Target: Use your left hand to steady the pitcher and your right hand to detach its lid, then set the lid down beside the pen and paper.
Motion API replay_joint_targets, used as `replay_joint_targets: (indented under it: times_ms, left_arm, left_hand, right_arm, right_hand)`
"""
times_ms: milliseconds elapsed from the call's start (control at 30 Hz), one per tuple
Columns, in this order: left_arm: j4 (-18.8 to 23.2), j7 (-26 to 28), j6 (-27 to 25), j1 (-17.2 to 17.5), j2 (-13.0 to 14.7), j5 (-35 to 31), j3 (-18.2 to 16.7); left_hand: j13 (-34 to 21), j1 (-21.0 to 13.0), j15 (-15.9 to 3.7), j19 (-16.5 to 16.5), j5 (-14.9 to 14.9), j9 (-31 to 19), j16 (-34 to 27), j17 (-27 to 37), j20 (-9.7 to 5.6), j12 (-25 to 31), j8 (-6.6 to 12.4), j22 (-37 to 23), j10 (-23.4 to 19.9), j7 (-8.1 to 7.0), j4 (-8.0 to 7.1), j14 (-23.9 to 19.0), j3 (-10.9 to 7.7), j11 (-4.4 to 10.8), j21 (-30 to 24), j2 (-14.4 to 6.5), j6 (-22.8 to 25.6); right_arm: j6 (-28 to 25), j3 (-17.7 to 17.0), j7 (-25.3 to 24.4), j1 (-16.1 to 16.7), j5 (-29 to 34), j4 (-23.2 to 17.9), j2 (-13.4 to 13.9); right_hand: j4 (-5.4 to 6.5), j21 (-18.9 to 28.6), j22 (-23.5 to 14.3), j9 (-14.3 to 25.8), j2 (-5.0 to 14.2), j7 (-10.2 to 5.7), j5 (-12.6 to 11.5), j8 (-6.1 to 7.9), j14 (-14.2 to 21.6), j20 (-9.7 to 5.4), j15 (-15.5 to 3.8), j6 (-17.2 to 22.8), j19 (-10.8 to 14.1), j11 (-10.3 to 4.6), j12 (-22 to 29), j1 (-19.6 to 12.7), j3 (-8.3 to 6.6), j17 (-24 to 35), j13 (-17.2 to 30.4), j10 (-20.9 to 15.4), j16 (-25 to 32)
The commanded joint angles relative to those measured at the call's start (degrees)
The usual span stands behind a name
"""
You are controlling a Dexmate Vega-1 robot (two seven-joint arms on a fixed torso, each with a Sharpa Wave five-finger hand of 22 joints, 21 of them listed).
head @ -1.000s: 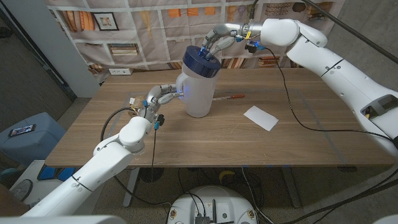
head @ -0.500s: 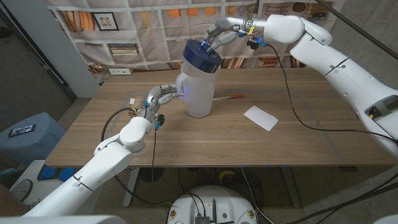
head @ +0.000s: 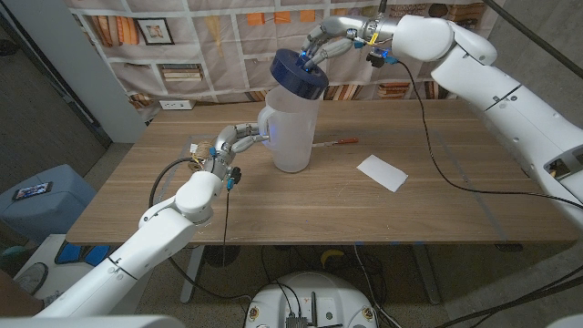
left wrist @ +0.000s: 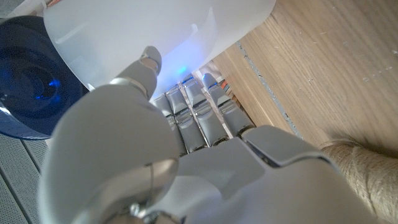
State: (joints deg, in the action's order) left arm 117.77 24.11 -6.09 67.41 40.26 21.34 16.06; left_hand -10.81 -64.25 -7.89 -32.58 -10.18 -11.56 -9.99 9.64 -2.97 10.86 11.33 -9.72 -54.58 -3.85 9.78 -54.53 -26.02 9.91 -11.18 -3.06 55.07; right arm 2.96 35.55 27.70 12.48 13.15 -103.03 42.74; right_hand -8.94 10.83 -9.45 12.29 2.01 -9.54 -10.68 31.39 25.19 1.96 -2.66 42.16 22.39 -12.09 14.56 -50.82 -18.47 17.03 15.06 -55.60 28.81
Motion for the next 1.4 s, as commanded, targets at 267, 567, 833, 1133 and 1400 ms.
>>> replay_joint_targets:
  times_ms: [267, 567, 833, 1133, 1400]
  left_arm:
    - [0.37, 1.08, 0.59, 2.22, -0.32, 1.05, -1.14]
    - [0.37, 0.8, 0.24, 2.93, -0.09, 2.18, -1.69]
    - [0.46, 0.21, -0.37, 3.02, 0.44, 3.27, -2.12]
    - [0.13, -0.42, -0.23, 2.93, 0.7, 4.03, -2.07]
    - [0.16, -0.77, 0.27, 3.12, 1.04, 4.26, -2.03]
  left_hand:
    - [-0.31, 2.81, -5.05, 0.72, -0.36, -0.27, 0.24, 0.06, -8.25, -0.4, -0.01, -0.13, 1.65, 0.52, -0.6, 1.64, -0.23, -0.15, 0.32, -0.49, -0.49]
    - [-0.34, 3.88, -4.76, 1.29, -0.36, -0.27, 0.44, -0.02, -7.51, -0.36, -0.17, -0.14, 2.35, 0.56, -0.74, 3.2, -0.16, -0.06, 0.41, -0.19, -1.36]
    - [-0.4, 5.46, -4.42, 2.39, -0.37, -0.24, 0.49, -0.05, -6.71, -0.69, -0.64, -0.14, 4.69, 0.23, -0.86, 5.26, 0.02, -0.23, 0.58, 0.35, -3.63]
    - [-0.47, 6.75, -4.33, 3.4, -0.4, -0.19, 0.44, 0.07, -4.97, -0.84, -1.05, -0.15, 7.23, 0.15, -0.83, 7.65, 0.29, -0.44, 0.6, 0.91, -6.32]
    - [-0.53, 7.71, -3.44, 3.78, -0.35, -0.1, 0.1, 0.45, -4.11, -1.04, -1.38, -0.18, 10.71, -0.16, -0.71, 10.29, 1.13, -0.51, 0.42, 1.4, -9.61]
  right_arm:
    - [-6.87, -1.63, 0.09, 1.76, 3.97, -5.74, 4.34]
    - [-9.77, -1.74, 1.51, 1.96, 5.99, -6.9, 6.07]
    - [-11.84, -1.91, 1.98, 2.58, 7.73, -7.79, 7.45]
    - [-13.03, -1.73, 2.43, 2.81, 9.58, -7.83, 8.21]
    - [-14.62, -0.81, 3.63, 2.65, 12.39, -7.34, 8.68]
  right_hand:
    - [-0.2, -0.01, -0.18, 0.09, 3.89, -2.95, -0.4, 0.53, 0.3, 0.35, -8.03, 3.48, 0.29, -0.62, -0.14, -1.78, 0.27, 0.06, 0.37, -1.39, 0.21]
    - [-0.32, 0.0, -0.18, 0.04, 3.6, -3.01, -0.39, 0.44, 0.16, 0.41, -7.93, 3.36, 0.26, -0.62, -0.27, -1.91, 0.51, 0.12, 0.47, -1.39, 0.28]
    - [-0.29, -0.04, -0.18, 0.02, 3.57, -3.03, -0.4, 0.43, 0.13, 0.52, -7.87, 3.41, 0.13, -0.61, -0.36, -1.95, 0.61, 0.14, 0.52, -1.38, 0.3]
    - [-0.24, 0.0, -0.19, 0.0, 3.57, -3.05, -0.4, 0.37, 0.18, 0.47, -7.8, 3.32, 0.19, -0.6, -0.5, -1.95, 0.72, 0.21, 0.55, -1.27, 0.4]
    - [-0.21, 0.02, -0.19, -0.02, 3.61, -3.05, -0.42, 0.36, 0.23, 0.42, -7.83, 3.35, 0.23, -0.6, -0.59, -1.98, 0.75, 0.23, 0.61, -1.19, 0.42]
